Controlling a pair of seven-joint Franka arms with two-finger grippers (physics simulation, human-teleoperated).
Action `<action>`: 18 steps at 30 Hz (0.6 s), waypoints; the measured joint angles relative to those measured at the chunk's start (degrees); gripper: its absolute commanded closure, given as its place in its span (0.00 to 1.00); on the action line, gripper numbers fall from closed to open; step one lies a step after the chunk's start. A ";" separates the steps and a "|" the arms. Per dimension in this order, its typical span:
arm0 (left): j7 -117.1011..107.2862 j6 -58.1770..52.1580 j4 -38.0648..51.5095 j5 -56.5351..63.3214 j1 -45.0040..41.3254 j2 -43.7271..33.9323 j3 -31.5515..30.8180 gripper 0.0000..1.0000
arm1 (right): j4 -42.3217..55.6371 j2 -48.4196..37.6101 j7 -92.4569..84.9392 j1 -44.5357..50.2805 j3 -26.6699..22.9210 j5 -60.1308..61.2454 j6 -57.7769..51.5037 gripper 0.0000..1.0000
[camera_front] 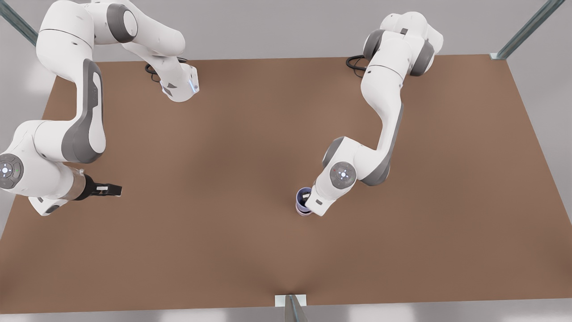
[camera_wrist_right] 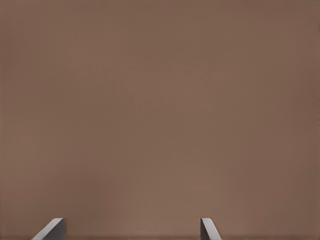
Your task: Stack the cups, with the pink cup at the bottom and the purple cup at the top
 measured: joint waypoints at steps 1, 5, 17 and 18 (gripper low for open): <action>-0.53 0.03 -0.10 0.13 0.02 0.00 0.03 0.79 | 0.00 0.00 0.01 0.00 0.00 0.00 0.00 0.00; -2.43 0.16 -0.71 0.34 0.03 -0.01 0.05 0.79 | -0.02 0.00 0.05 0.00 0.00 0.00 0.00 0.00; -6.28 0.38 -2.76 -0.04 -0.06 0.04 -0.03 0.79 | -0.05 0.01 0.11 -0.09 0.00 0.00 0.00 0.00; -6.50 0.53 -2.97 -0.04 -0.06 0.06 -0.03 0.79 | -0.05 0.01 0.11 -0.09 0.00 0.00 0.00 0.00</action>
